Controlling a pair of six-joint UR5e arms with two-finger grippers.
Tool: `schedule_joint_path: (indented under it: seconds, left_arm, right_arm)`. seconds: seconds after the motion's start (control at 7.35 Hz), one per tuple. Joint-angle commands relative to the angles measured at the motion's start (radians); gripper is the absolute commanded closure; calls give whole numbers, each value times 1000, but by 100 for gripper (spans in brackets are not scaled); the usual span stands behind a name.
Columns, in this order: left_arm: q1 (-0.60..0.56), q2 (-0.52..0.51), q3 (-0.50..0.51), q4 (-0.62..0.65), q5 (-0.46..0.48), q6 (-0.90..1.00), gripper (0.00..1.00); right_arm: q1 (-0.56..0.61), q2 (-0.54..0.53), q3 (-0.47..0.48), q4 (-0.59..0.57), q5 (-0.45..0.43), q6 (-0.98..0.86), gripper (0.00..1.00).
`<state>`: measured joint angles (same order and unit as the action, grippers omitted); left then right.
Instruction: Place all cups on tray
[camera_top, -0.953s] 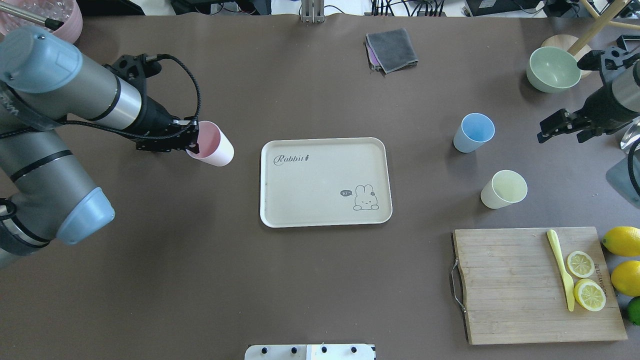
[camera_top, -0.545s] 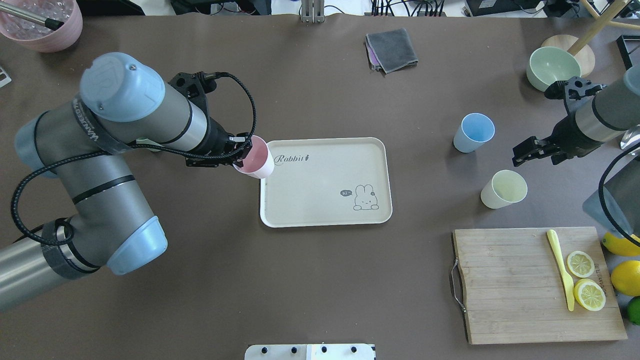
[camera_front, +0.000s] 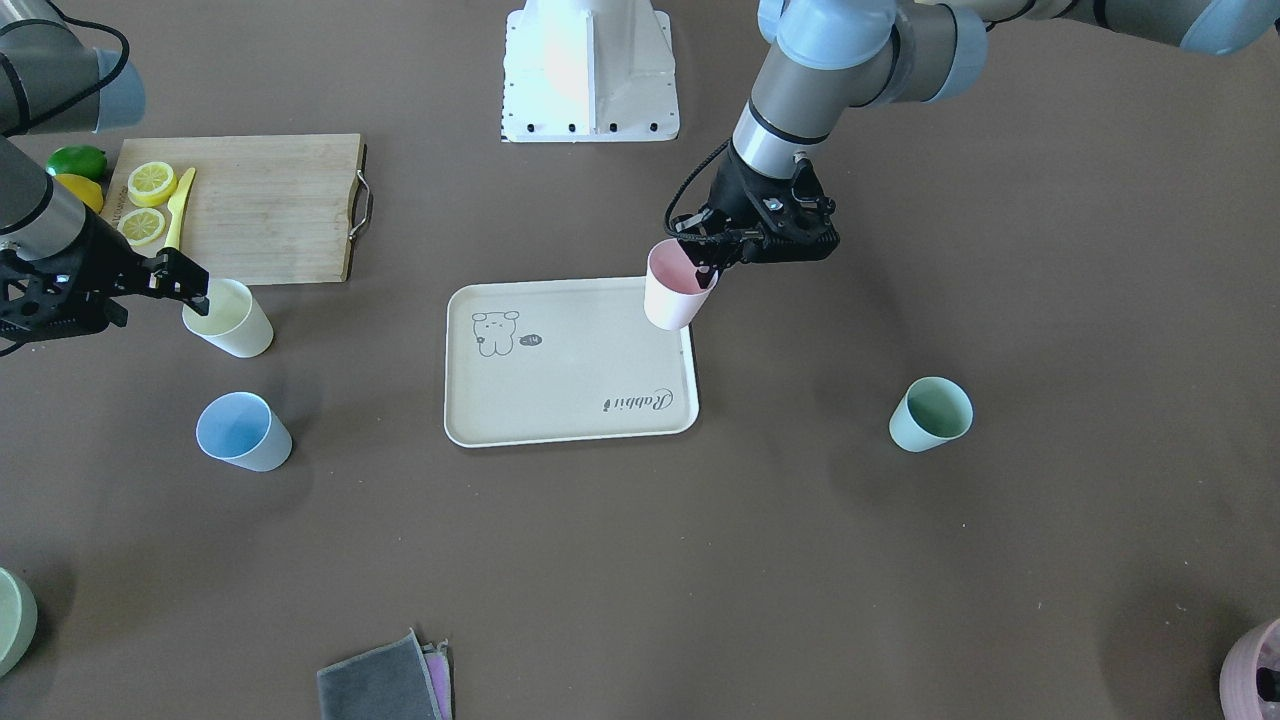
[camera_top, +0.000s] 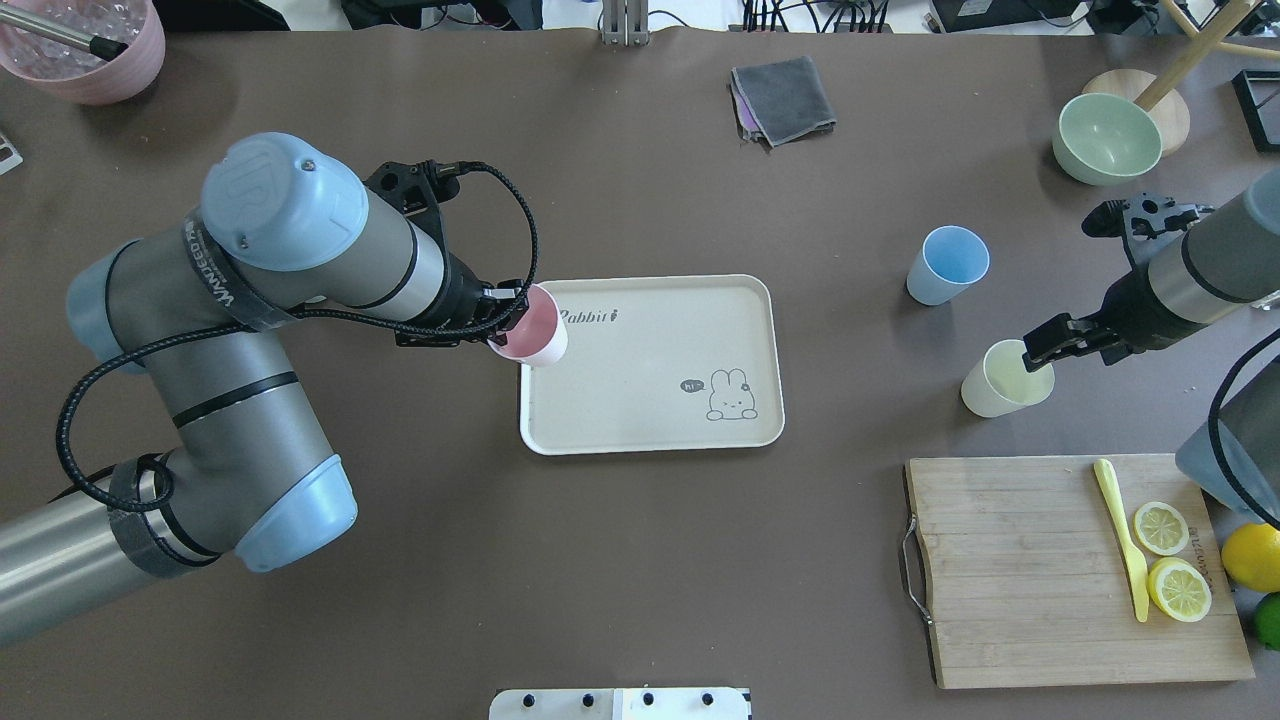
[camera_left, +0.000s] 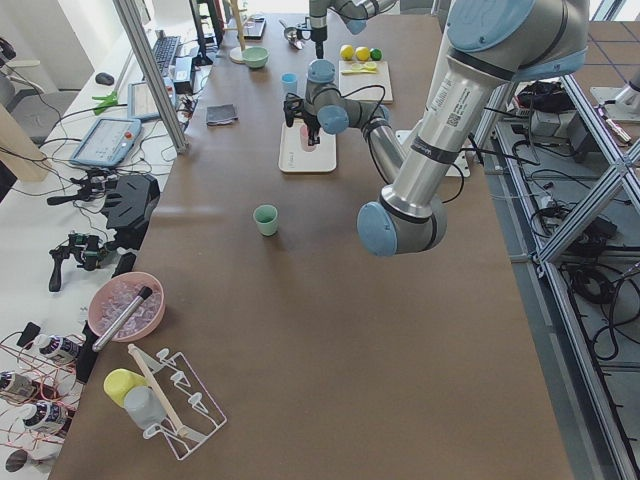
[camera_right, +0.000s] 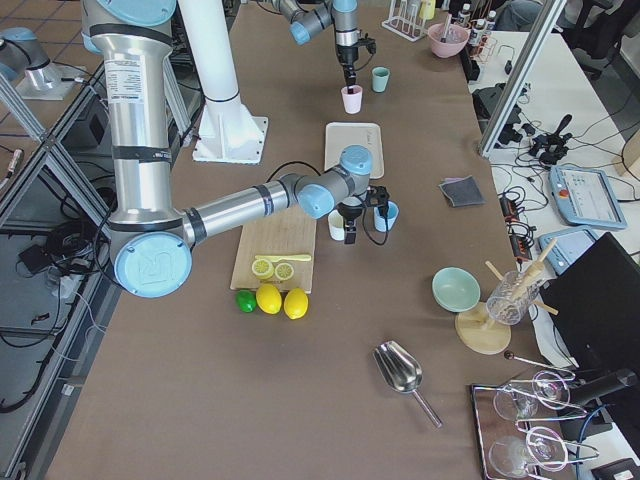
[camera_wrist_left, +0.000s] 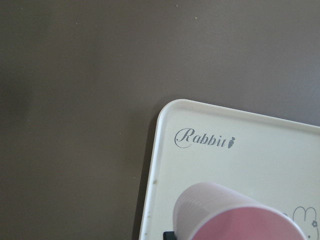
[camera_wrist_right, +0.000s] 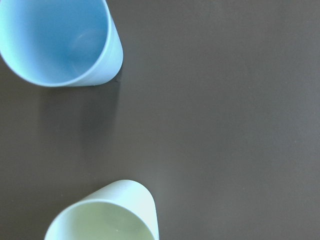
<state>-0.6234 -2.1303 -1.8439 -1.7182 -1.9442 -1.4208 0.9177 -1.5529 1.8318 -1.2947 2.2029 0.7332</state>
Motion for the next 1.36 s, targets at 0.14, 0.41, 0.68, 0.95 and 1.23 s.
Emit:
schedule_joint_path:
  seconds: [0.14, 0.41, 0.68, 0.95, 1.23]
  left_arm:
    - [7, -2, -1, 0, 1, -1, 100]
    - [7, 1, -1, 0, 7, 0, 100]
    - [80, 0, 2, -1, 97, -1, 100]
    - [120, -19, 47, -3, 140, 0, 100]
    - [151, -28, 80, -11, 177, 0, 100]
  right_arm:
    - [-52, 8, -3, 0, -55, 56, 84]
    - [-83, 31, -5, -2, -81, 61, 100]
    - [-89, 45, 4, -2, -77, 103, 100]
    - [-85, 47, 20, -2, -69, 103, 100]
    - [-24, 47, 61, -15, 21, 104, 100]
